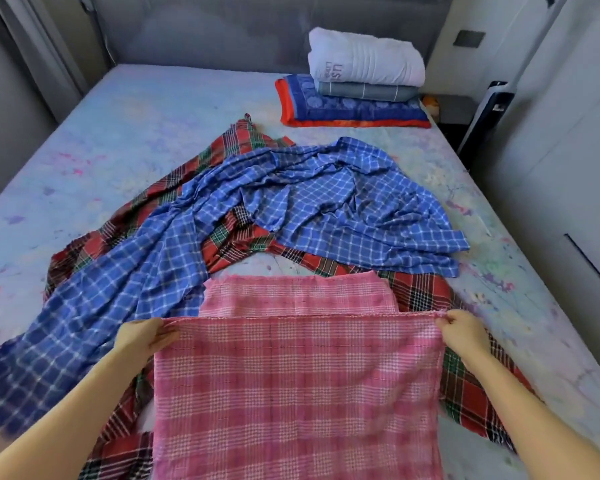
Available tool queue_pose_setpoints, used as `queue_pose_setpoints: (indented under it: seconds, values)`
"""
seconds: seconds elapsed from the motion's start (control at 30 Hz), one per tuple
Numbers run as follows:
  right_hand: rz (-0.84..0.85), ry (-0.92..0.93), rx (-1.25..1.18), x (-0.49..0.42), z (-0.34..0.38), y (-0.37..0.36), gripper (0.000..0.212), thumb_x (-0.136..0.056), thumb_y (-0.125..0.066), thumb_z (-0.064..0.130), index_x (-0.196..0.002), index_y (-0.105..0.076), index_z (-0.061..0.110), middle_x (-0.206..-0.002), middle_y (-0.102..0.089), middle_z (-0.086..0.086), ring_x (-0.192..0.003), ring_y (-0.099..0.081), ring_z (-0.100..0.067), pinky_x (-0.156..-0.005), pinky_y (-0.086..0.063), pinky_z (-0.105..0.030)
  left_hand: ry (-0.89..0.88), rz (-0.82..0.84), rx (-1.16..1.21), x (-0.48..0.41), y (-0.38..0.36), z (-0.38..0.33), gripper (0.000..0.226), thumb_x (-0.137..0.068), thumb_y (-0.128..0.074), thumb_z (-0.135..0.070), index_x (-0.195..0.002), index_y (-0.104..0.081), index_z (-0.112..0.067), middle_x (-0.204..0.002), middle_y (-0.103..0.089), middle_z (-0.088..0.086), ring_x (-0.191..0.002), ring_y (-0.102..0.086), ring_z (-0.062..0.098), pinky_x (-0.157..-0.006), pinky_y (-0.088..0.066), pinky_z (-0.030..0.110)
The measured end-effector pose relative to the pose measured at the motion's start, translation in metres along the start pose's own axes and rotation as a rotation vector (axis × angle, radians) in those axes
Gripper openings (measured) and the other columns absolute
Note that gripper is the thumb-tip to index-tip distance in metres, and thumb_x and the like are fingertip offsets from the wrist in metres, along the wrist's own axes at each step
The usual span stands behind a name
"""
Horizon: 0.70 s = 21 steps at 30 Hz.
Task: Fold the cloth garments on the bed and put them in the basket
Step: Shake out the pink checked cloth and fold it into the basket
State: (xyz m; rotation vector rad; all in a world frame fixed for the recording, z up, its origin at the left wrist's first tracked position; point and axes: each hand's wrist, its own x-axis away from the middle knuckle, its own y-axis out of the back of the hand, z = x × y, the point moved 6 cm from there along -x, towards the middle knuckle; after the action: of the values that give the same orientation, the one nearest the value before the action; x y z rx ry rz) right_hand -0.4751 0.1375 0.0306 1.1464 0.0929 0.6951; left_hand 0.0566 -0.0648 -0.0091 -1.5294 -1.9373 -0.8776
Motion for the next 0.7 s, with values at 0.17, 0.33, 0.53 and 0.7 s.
queue_pose_setpoints:
  seconds: [0.17,0.33,0.53,0.7]
  values:
    - [0.055,-0.029,0.142,-0.070,0.007,-0.065,0.020,-0.091,-0.053,0.021,-0.072,-0.056,0.014,-0.096,-0.066,-0.015,-0.090,-0.061,-0.033,-0.067,-0.037,-0.031,0.042,-0.053,-0.076,-0.086,-0.037,0.019,0.018,-0.091,-0.050,0.002,-0.075,-0.058,0.006,-0.063,-0.065,0.018,-0.049,-0.065,0.024,-0.046,-0.056,0.028]
    - [0.045,0.092,0.393,-0.110,0.032,-0.122,0.018,-0.087,-0.054,0.013,-0.105,-0.058,0.013,-0.083,-0.064,-0.007,-0.072,-0.059,-0.028,-0.053,-0.039,-0.029,-0.179,-0.160,-0.644,-0.132,-0.066,0.004,0.024,-0.080,-0.061,-0.027,-0.067,-0.050,-0.010,-0.055,-0.045,0.005,-0.050,-0.039,0.020,-0.052,-0.034,0.030]
    - [-0.063,0.409,0.293,-0.148,0.102,-0.170,0.040,-0.083,-0.057,-0.003,-0.123,-0.055,0.001,-0.110,-0.064,-0.020,-0.101,-0.057,-0.041,-0.078,-0.049,-0.048,-0.589,-0.123,-1.162,-0.194,-0.109,-0.039,0.029,-0.094,-0.048,-0.014,-0.119,-0.061,-0.020,-0.103,-0.065,0.012,-0.086,-0.057,0.031,-0.069,-0.041,0.035]
    - [-0.025,0.584,0.412,-0.173,0.125,-0.194,0.033,-0.085,-0.064,0.006,-0.116,-0.060,-0.002,-0.104,-0.067,-0.020,-0.098,-0.059,-0.040,-0.087,-0.045,-0.049,-0.799,0.239,-1.614,-0.228,-0.134,-0.041,0.030,-0.089,-0.061,-0.031,-0.119,-0.064,-0.027,-0.113,-0.054,0.000,-0.109,-0.044,0.023,-0.099,-0.033,0.031]
